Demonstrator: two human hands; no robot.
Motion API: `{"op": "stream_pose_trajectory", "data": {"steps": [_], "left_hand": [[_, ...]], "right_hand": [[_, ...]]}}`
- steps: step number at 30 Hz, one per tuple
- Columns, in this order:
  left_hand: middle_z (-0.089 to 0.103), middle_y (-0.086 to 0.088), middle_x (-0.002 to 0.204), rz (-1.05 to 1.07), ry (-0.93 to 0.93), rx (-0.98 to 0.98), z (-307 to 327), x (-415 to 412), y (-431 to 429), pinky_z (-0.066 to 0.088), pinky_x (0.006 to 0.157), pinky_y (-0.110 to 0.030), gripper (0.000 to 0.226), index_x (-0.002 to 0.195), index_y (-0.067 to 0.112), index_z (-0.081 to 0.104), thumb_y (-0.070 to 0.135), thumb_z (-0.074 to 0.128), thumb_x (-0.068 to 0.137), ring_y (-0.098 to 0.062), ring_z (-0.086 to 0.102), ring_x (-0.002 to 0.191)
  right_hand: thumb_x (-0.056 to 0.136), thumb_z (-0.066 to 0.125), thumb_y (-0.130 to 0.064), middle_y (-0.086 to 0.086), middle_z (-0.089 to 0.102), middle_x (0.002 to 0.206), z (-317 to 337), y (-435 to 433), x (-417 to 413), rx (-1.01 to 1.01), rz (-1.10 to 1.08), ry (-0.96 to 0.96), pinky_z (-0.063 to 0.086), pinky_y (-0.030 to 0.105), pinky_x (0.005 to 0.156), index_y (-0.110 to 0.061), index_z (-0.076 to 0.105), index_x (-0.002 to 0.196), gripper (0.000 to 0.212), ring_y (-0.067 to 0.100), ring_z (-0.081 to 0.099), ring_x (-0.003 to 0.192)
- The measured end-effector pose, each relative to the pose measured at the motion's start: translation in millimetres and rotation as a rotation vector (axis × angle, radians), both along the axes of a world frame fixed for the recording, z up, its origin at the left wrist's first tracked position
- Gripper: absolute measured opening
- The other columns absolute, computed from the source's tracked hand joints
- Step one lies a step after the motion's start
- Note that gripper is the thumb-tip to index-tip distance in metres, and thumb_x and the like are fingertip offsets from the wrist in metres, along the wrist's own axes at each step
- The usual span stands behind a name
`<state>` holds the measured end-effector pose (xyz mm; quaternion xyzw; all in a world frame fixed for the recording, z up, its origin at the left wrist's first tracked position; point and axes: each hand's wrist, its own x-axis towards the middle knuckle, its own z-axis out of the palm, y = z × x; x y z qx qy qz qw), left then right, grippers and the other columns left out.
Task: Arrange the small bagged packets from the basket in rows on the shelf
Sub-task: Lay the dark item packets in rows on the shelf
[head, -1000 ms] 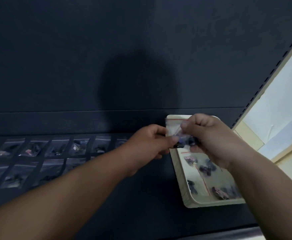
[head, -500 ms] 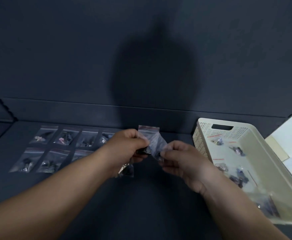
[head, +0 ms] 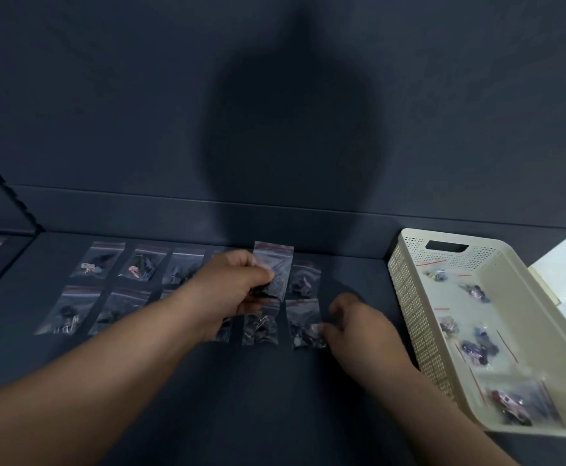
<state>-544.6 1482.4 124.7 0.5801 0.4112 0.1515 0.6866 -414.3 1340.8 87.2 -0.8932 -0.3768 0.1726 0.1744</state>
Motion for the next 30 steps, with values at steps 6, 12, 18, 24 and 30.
{"op": "stream_pose_trajectory", "data": {"steps": [6,12,18,24,30], "left_hand": [[0.060,-0.002,0.069,0.002,0.002,0.020,-2.0,-3.6,-0.4,0.050,0.050,-0.021,0.016,0.075,0.015,0.054,0.010,0.061,0.088,-0.012,0.061,0.057],[0.061,-0.003,0.071,0.023,-0.007,0.019,-0.3,-8.8,-0.5,0.050,0.050,-0.021,0.016,0.075,0.015,0.055,0.010,0.061,0.089,-0.013,0.061,0.059],[0.062,-0.003,0.071,0.022,-0.009,0.010,-1.0,-16.0,-5.9,0.050,0.052,-0.020,0.017,0.074,0.016,0.055,0.009,0.061,0.089,-0.012,0.059,0.056],[0.064,-0.001,0.068,-0.006,-0.025,-0.023,-3.8,-15.1,-15.9,0.051,0.052,-0.020,0.014,0.076,0.015,0.057,0.010,0.064,0.087,-0.011,0.062,0.056],[0.063,-0.004,0.072,-0.026,-0.064,-0.009,4.4,-10.7,-28.1,0.054,0.057,-0.023,0.016,0.076,0.014,0.055,0.004,0.061,0.087,-0.013,0.063,0.062]], "right_hand": [[0.083,0.064,-0.021,-0.007,0.060,0.099,-5.5,-2.6,3.6,0.246,0.382,-0.088,0.043,0.025,0.084,-0.024,0.068,0.097,0.016,0.014,0.053,0.097],[0.083,0.065,-0.024,-0.006,0.061,0.107,-22.7,-5.1,0.0,0.232,0.436,-0.119,0.037,0.019,0.088,-0.027,0.066,0.114,0.031,0.016,0.050,0.103],[0.084,0.065,-0.026,-0.006,0.058,0.102,-22.8,-4.5,0.0,0.236,0.420,-0.109,0.038,0.015,0.084,-0.026,0.067,0.108,0.024,0.012,0.051,0.100],[0.089,0.061,-0.021,-0.008,0.062,0.071,7.6,11.4,-12.9,0.506,0.079,0.389,0.043,0.013,0.061,-0.024,0.065,0.079,0.012,0.001,0.055,0.064],[0.090,0.059,-0.011,0.001,0.059,0.061,28.5,22.6,-29.4,0.580,0.051,0.884,0.041,0.022,0.050,-0.013,0.062,0.073,0.017,0.014,0.051,0.056]]}}
